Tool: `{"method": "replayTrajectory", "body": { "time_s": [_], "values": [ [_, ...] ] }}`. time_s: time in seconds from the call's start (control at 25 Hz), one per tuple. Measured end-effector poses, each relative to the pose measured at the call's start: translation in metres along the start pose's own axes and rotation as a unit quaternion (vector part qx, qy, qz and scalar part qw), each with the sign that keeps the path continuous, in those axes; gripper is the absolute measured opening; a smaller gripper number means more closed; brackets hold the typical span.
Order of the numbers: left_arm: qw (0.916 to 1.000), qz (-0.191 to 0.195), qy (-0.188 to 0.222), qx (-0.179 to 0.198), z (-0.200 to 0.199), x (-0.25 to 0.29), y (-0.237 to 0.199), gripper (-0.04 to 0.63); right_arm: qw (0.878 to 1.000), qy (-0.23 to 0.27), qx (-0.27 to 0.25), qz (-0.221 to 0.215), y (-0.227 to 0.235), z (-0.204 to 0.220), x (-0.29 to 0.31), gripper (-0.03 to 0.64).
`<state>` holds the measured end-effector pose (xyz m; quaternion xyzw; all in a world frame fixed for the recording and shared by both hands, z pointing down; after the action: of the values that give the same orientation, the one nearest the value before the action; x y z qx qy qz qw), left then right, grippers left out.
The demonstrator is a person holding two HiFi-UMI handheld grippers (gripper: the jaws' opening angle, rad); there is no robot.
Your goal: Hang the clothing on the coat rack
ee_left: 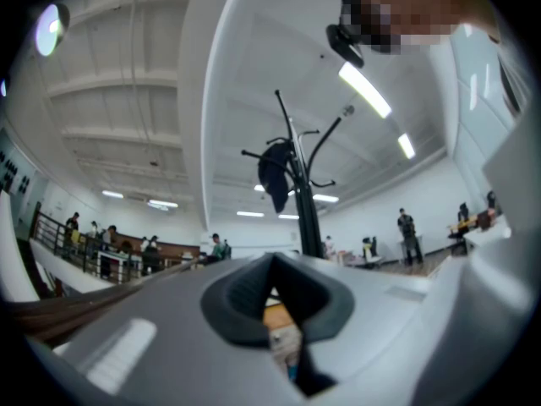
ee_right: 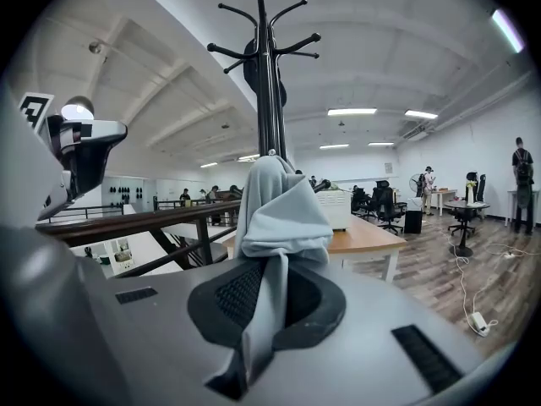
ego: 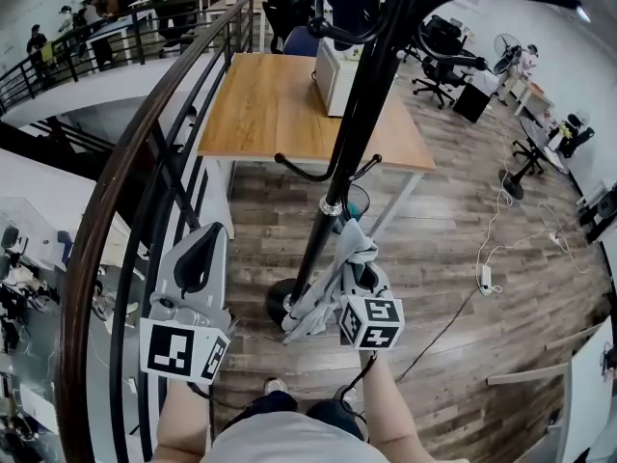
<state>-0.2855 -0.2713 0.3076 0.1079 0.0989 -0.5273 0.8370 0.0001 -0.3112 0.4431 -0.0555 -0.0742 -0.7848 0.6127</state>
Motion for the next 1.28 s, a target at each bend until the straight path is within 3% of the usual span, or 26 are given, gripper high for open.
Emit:
{"method": "replayTrajectory", "body": {
  "time_s": [0.68, 1.28],
  "values": [
    [0.9999, 0.016, -0.001, -0.001, 0.008, 0.009, 0.015, 0.009, 1.0, -0.009, 0.019, 0.013, 0.012, 0.022, -0.012, 0.052],
    [0.9999, 0.012, -0.008, -0.003, -0.003, -0.002, 0.057, 0.009, 0.999, -0.013, 0.024, -0.029, 0.021, 0.022, -0.052, 0.149]
  ]
}}
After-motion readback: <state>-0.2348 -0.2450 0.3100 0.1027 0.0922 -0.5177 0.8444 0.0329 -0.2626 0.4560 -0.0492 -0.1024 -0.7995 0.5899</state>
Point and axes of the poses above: the fingertips, and each gripper's own axes: x forward along the fingers, y to its right, z out of its underside, the point moved 9 cm from there along -x, backward along the fingers, and after that the axes turned 4 degrees about y, right-handed, at the moved point
